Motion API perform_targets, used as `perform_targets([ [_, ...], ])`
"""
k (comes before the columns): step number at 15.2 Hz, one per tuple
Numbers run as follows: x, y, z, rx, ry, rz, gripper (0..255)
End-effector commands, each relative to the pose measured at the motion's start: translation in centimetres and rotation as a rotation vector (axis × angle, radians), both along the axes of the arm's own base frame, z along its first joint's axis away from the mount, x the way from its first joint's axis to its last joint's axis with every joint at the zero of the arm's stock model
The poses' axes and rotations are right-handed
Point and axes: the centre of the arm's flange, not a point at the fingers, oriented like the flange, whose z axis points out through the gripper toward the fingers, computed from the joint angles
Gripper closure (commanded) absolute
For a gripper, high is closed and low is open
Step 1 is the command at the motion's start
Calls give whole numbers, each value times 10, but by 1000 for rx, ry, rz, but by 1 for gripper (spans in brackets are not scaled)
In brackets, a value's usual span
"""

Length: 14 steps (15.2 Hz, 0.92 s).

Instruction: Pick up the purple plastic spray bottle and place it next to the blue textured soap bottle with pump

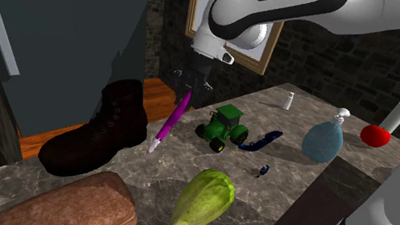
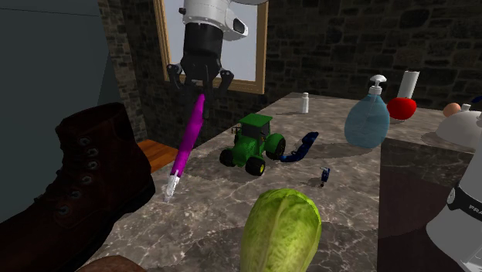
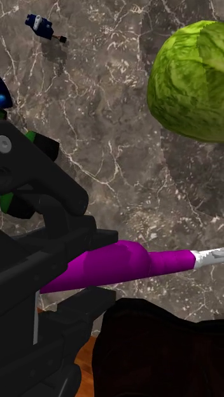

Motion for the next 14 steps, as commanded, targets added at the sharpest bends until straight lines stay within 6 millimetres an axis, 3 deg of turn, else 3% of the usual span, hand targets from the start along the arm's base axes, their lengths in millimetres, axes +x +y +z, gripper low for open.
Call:
perform_targets([
  [1, 0, 0, 11, 0, 0, 0, 255],
  [14, 0, 0, 79, 0, 0, 0, 255],
])
